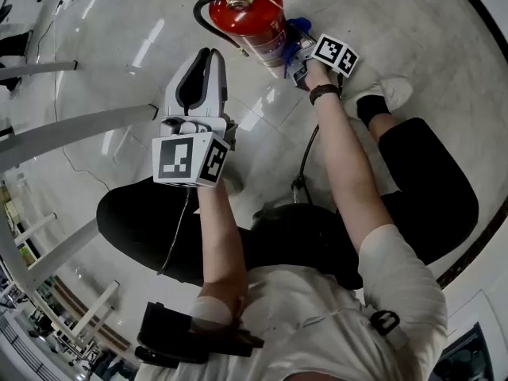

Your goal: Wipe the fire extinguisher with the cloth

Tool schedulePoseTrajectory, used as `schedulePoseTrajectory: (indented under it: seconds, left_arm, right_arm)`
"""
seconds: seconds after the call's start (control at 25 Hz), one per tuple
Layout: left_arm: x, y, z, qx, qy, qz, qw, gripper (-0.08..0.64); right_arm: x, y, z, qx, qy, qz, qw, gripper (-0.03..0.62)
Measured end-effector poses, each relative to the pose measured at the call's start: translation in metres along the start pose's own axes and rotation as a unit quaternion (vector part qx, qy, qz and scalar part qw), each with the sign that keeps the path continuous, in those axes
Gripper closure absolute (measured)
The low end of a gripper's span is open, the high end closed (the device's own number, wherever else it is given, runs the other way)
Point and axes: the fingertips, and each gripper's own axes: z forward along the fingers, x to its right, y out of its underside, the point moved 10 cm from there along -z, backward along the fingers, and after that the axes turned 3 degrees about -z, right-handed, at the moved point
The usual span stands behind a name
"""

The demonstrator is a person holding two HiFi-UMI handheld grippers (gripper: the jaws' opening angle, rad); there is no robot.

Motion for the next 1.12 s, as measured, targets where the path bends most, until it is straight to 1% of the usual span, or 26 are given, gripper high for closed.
schedulePoseTrajectory:
  seconds: [0.08, 0.12, 0.2, 0.24, 0.28, 0.32, 0.36, 0.4, 0.44, 0.48, 0.52, 0.56, 0.6, 0.64, 0.68, 0.72, 0.76, 0.8, 0.84, 0.88, 0.96, 1.0, 1.04, 1.12]
  left_arm:
    - [-0.002, 0.01, 0.003, -0.011, 0.002, -0.002, 0.9999, 0.511]
    - [-0.004, 0.014, 0.003, -0.012, 0.0, -0.008, 0.9999, 0.512]
    - [-0.008, 0.02, 0.002, -0.011, -0.008, -0.025, 0.9996, 0.512]
    - [-0.009, 0.023, 0.003, -0.011, -0.013, -0.029, 0.9994, 0.512]
    - [-0.009, 0.025, 0.003, -0.011, -0.021, -0.028, 0.9993, 0.512]
    - [-0.009, 0.027, 0.003, -0.011, -0.029, -0.027, 0.9992, 0.512]
    - [-0.008, 0.029, 0.003, -0.01, -0.036, -0.026, 0.999, 0.512]
    - [-0.007, 0.03, 0.003, -0.009, -0.041, -0.026, 0.9988, 0.512]
    - [-0.005, 0.03, 0.003, -0.008, -0.044, -0.025, 0.9987, 0.512]
    - [-0.004, 0.028, 0.004, -0.007, -0.045, -0.024, 0.9987, 0.512]
    - [-0.003, 0.025, 0.004, -0.006, -0.047, -0.023, 0.9986, 0.512]
    - [-0.002, 0.021, 0.003, -0.003, -0.05, -0.023, 0.9985, 0.512]
    - [-0.001, 0.016, 0.002, 0.002, -0.054, -0.024, 0.9983, 0.512]
    - [0.0, 0.011, 0.002, 0.009, -0.057, -0.027, 0.998, 0.512]
    - [0.002, 0.006, 0.001, 0.017, -0.06, -0.029, 0.9976, 0.512]
    - [0.005, 0.001, 0.001, 0.026, -0.063, -0.029, 0.9972, 0.512]
    - [0.007, -0.003, 0.001, 0.035, -0.066, -0.029, 0.9967, 0.512]
    - [0.01, -0.006, 0.001, 0.044, -0.069, -0.029, 0.9962, 0.512]
    - [0.012, -0.009, 0.0, 0.051, -0.071, -0.029, 0.9958, 0.512]
    - [0.013, -0.012, -0.002, 0.056, -0.072, -0.029, 0.9954, 0.512]
    - [0.015, -0.015, -0.008, 0.061, -0.073, -0.031, 0.995, 0.512]
    - [0.015, -0.015, -0.011, 0.064, -0.074, -0.032, 0.9947, 0.512]
    - [0.014, -0.015, -0.013, 0.067, -0.074, -0.03, 0.9946, 0.512]
    - [0.008, -0.01, -0.017, 0.076, -0.067, -0.021, 0.9946, 0.512]
  right_arm:
    - [0.03, 0.023, 0.002, -0.006, 0.047, 0.025, 0.999, 0.534]
    - [0.043, 0.035, 0.003, -0.002, 0.053, 0.049, 0.997, 0.533]
    - [0.065, 0.053, 0.005, 0.023, 0.035, 0.12, 0.992, 0.532]
    - [0.074, 0.059, 0.006, 0.031, 0.031, 0.146, 0.988, 0.532]
    - [0.081, 0.063, 0.007, 0.027, 0.041, 0.152, 0.987, 0.532]
    - [0.087, 0.067, 0.008, 0.013, 0.063, 0.145, 0.987, 0.532]
    - [0.094, 0.072, 0.008, -0.01, 0.09, 0.13, 0.987, 0.532]
    - [0.1, 0.076, 0.008, -0.041, 0.118, 0.104, 0.987, 0.532]
    - [0.102, 0.076, 0.01, -0.081, 0.145, 0.059, 0.984, 0.535]
    - [0.097, 0.071, 0.013, -0.131, 0.173, -0.004, 0.976, 0.535]
    - [0.087, 0.065, 0.016, -0.183, 0.201, -0.071, 0.96, 0.534]
    - [0.074, 0.059, 0.018, -0.223, 0.221, -0.121, 0.942, 0.532]
    - [0.059, 0.051, 0.017, -0.234, 0.221, -0.141, 0.936, 0.532]
    - [0.042, 0.039, 0.011, -0.211, 0.198, -0.131, 0.948, 0.532]
    - [0.022, 0.024, 0.001, -0.162, 0.156, -0.102, 0.969, 0.532]
    - [-0.002, 0.006, -0.013, -0.102, 0.105, -0.072, 0.987, 0.532]
    - [-0.031, -0.013, -0.03, -0.042, 0.053, -0.055, 0.996, 0.532]
    - [-0.063, -0.032, -0.047, 0.009, 0.006, -0.054, 0.998, 0.532]
    - [-0.097, -0.046, -0.064, 0.047, -0.037, -0.062, 0.996, 0.532]
    - [-0.128, -0.056, -0.077, 0.073, -0.079, -0.07, 0.992, 0.532]
    - [-0.18, -0.064, -0.091, 0.101, -0.157, -0.066, 0.98, 0.532]
    - [-0.2, -0.065, -0.095, 0.107, -0.183, -0.062, 0.975, 0.532]
    - [-0.217, -0.064, -0.098, 0.11, -0.194, -0.066, 0.973, 0.532]
    - [-0.237, -0.057, -0.099, 0.109, -0.193, -0.091, 0.971, 0.532]
